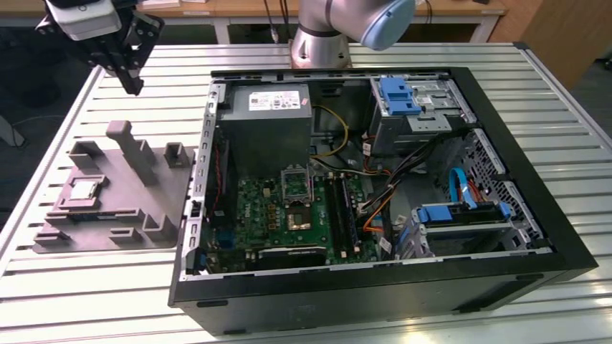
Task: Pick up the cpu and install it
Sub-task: 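Reach for the cpu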
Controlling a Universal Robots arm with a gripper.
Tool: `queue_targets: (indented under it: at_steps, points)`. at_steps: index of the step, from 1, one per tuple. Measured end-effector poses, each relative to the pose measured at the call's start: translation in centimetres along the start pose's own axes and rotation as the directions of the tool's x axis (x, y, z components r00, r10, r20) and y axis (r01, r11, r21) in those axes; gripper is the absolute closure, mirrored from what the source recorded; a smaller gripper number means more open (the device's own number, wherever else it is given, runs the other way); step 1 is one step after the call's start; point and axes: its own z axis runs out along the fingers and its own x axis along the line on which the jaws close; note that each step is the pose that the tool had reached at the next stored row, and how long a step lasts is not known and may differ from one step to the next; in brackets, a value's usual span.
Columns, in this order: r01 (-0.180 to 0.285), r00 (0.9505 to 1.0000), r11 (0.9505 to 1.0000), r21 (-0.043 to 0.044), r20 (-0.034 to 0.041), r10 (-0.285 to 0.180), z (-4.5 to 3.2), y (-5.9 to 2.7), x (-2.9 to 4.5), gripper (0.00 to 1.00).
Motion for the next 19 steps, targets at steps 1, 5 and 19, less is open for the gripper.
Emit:
queue_targets:
  at_steps: [1, 5, 19]
  points:
    - [0.0, 1.0, 1.0, 0.0, 0.0, 0.0, 0.0, 0.0, 0.07, 0.89]
    - [0.0, 1.0, 1.0, 0.0, -0.0001, 0.0, 0.01, -0.02, 0.3, 0.89]
    - [0.0, 1.0, 1.0, 0.0, -0.0002, 0.0, 0.01, -0.09, 1.11, 0.89]
